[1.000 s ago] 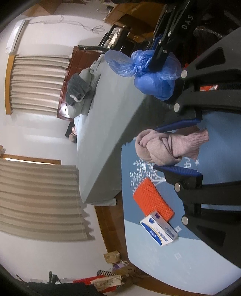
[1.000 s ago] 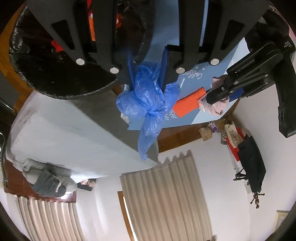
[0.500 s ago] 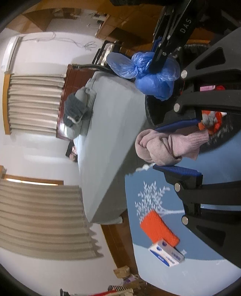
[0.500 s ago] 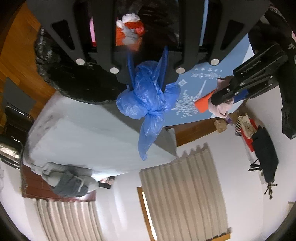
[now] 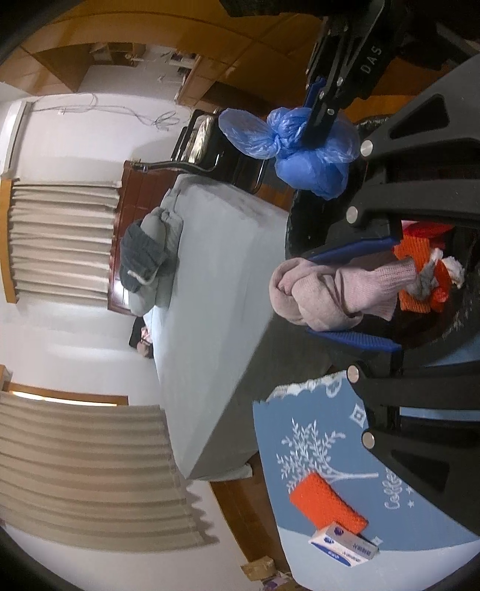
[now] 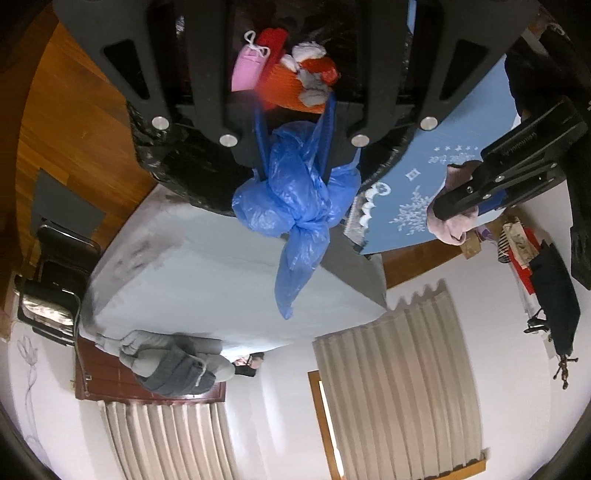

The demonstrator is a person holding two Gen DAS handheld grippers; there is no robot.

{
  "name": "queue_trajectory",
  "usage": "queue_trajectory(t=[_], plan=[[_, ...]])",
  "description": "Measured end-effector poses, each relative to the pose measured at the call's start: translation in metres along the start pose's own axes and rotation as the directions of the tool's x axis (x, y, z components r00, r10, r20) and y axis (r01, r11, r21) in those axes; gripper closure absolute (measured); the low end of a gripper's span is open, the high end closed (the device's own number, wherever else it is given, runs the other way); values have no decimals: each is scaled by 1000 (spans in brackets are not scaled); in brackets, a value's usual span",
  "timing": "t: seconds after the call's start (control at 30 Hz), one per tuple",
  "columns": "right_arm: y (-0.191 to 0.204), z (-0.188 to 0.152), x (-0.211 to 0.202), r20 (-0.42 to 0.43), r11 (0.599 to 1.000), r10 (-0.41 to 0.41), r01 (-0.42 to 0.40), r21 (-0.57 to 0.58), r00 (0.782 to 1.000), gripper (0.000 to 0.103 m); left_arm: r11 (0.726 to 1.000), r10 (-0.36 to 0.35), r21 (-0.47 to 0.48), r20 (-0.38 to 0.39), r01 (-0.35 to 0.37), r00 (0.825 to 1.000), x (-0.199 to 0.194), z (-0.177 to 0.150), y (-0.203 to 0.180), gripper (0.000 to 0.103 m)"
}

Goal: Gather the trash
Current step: 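Open the right tool over the bin while the left tool releases the pink cloth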

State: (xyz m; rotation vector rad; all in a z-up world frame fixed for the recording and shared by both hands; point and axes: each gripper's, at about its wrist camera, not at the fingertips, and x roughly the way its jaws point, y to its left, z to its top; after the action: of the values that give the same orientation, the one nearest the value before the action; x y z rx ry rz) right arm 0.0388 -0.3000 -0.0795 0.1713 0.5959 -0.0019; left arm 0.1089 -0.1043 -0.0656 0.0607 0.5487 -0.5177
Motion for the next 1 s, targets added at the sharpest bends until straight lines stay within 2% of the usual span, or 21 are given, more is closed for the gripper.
queue_trajectory(t=[0.4,0.8,0.93,1.0], plan=[[-20,-12,3,-27,999,-42,42,18,999,80,998,-56,31,-29,57,998,21,-3,-24,68],[-37,-19,21,-75,997,-61,64,42,995,79,996,-76,40,-96,80,993,51,-14,-34,68],[-43,-21,30,-101,995,-79,84,47,992,75,995,-89,41,-117,94,989,60,-17,-34,67],[-44,-23,32,-109,994,-88,94,51,990,68,994,-100,34,-128,105,987,64,-18,-33,64]])
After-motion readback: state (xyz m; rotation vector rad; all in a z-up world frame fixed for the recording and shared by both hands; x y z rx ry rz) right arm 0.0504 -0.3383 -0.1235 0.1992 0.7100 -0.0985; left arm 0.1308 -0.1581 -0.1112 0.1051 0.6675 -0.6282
